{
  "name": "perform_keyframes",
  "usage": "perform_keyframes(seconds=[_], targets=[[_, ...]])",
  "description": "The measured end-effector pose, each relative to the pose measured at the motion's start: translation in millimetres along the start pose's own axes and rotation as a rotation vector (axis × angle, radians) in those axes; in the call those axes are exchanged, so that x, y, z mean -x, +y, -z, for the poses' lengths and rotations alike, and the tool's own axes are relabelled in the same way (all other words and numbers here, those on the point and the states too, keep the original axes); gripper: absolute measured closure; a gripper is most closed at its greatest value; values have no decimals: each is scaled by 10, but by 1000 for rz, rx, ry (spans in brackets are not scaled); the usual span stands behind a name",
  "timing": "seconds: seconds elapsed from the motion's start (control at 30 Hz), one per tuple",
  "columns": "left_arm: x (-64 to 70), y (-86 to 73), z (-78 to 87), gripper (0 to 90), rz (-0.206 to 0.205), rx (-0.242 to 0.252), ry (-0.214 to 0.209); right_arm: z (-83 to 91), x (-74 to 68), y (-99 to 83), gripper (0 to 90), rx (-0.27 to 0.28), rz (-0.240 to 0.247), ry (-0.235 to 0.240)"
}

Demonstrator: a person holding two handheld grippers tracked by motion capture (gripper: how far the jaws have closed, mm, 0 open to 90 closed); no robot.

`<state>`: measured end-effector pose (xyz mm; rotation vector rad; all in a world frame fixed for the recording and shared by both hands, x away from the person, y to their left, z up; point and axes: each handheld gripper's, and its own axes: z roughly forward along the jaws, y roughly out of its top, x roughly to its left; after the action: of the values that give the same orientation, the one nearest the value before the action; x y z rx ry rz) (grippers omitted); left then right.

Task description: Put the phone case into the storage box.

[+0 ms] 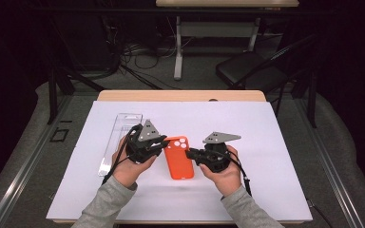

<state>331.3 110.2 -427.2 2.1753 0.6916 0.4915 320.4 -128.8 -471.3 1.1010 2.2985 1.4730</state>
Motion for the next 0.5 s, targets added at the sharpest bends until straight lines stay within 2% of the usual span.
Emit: perform_keyframes(seconds=[0.5], targets=[[-6, -5, 14, 801, 26, -1, -6, -4, 0, -2, 832, -2, 0, 8]])
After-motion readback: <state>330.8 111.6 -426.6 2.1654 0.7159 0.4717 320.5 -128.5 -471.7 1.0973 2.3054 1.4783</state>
